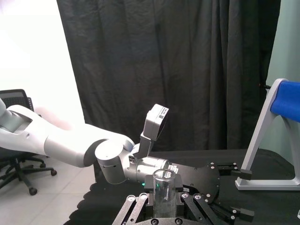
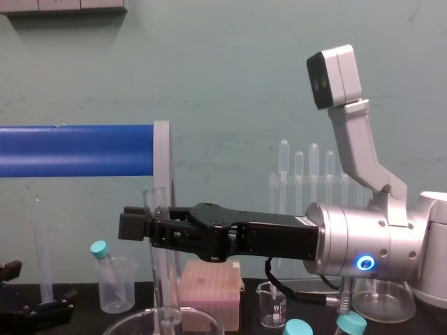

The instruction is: Hold the test tube with one hand and immerse one end into the beaker, then return it to the test tube rack.

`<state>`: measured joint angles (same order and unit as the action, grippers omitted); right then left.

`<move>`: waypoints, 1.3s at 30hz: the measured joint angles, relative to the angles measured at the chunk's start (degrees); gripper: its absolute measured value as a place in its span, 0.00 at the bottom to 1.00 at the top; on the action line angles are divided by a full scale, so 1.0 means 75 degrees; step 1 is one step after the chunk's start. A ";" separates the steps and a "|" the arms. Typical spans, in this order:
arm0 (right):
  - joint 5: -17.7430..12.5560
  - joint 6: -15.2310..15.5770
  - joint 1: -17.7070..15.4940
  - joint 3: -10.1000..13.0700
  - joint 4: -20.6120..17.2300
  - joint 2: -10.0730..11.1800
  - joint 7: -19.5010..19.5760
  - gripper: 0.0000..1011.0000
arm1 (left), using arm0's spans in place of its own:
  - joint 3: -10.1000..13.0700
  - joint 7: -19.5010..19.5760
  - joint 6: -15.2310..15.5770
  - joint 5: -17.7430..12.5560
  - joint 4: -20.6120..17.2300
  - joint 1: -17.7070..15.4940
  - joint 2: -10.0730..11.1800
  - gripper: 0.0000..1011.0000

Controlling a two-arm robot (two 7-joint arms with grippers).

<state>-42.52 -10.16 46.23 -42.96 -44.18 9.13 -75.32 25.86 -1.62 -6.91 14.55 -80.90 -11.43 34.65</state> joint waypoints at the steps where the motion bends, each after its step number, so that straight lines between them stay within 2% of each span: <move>1: 0.0000 0.0000 0.0000 0.0000 0.0000 0.0000 0.0000 0.24 | 0.0000 0.0000 0.0000 0.0000 0.0000 0.0000 0.0000 0.99; 17: 0.0051 -0.0006 -0.0039 0.0040 -0.0169 0.0044 0.0004 0.24 | 0.0000 0.0000 0.0000 0.0000 0.0000 0.0000 0.0000 0.99; 23: -0.0029 -0.0001 -0.0092 0.0135 -0.0502 0.0153 0.0037 0.24 | 0.0000 0.0000 0.0000 0.0000 0.0000 0.0000 0.0000 0.99; 30: -0.0244 -0.0016 -0.0159 0.0321 -0.1150 0.0396 0.0211 0.24 | 0.0000 0.0000 0.0000 0.0000 0.0000 0.0000 0.0000 0.99; 39: -0.0552 -0.0221 -0.0117 0.0626 -0.1686 0.0637 0.0408 0.24 | 0.0000 0.0000 0.0000 0.0000 0.0000 0.0000 0.0000 0.99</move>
<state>-46.66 -11.82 45.36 -38.27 -56.82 13.90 -72.27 25.86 -1.62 -6.91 14.55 -80.90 -11.43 34.65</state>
